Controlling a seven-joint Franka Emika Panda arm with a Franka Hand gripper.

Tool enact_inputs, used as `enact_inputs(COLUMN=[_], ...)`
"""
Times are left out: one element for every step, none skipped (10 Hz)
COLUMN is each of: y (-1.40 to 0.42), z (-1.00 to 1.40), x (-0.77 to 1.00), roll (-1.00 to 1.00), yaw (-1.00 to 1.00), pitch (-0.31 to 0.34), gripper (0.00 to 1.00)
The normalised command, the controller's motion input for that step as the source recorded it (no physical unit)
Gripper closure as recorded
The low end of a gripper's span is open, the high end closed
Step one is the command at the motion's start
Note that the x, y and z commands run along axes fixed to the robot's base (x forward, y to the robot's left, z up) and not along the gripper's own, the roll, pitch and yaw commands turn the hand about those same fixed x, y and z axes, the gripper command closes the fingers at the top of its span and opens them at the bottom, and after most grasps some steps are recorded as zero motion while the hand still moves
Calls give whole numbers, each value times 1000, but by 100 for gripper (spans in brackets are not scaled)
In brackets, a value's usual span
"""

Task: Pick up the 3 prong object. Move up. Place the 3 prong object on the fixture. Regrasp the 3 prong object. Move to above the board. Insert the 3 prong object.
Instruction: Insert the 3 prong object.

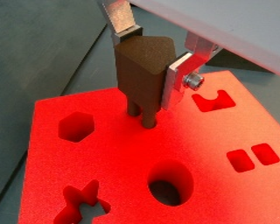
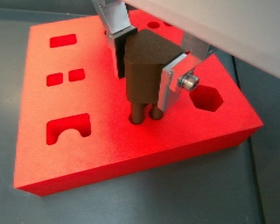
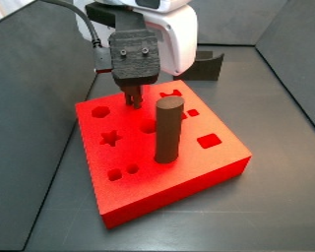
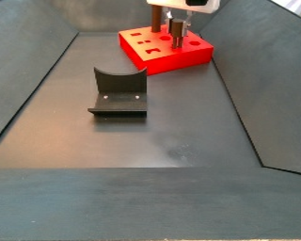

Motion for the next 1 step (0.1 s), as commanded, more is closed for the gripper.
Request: enact_inputs(y=[0], z=[0], x=[0], roll=[17], yaw=[0], pitch=[0], gripper=[100])
